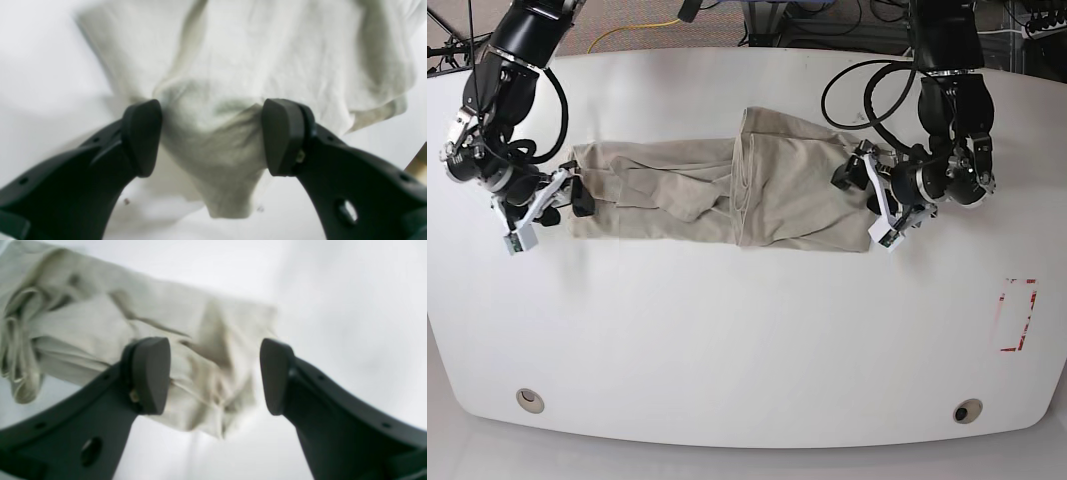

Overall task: Fold the T-shirt properly
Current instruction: 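Grasp both ends of the folded T-shirt and push them together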

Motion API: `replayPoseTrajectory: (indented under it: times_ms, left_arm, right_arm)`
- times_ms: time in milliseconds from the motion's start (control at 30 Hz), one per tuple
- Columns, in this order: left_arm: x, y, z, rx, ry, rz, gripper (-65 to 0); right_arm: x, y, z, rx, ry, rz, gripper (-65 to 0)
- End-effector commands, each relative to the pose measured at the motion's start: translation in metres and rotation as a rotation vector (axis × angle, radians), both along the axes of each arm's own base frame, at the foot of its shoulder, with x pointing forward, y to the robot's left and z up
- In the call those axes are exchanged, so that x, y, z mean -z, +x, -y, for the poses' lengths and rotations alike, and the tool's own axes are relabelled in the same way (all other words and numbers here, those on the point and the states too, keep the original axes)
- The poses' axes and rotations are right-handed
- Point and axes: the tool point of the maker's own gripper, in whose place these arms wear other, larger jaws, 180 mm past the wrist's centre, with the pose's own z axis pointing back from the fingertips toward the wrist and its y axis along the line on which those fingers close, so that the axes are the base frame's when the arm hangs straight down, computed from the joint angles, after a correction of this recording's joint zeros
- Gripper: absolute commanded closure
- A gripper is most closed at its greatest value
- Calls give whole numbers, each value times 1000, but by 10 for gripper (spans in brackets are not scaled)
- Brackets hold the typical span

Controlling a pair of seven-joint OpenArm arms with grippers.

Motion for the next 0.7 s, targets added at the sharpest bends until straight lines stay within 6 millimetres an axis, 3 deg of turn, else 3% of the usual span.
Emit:
replayPoseTrajectory:
  times_ms: [0, 233, 467, 600, 667]
  left_arm:
    - [-9, 13, 4, -13, -51, 46, -439]
    - [10, 9, 10, -27, -103, 6, -439]
    - [14, 7, 8, -32, -103, -8, -439]
    - [15, 7, 8, -34, -104, -10, -435]
    - [15, 7, 8, -34, -104, -10, -403]
  right_arm:
    - [-14, 7, 6, 29, 23, 49, -401]
    - [14, -9, 44, 178, 111, -63, -401]
    - [42, -14, 42, 209, 206, -143, -401]
    - [46, -14, 41, 210, 219, -156, -401]
    - [48, -14, 38, 206, 226, -159, -401]
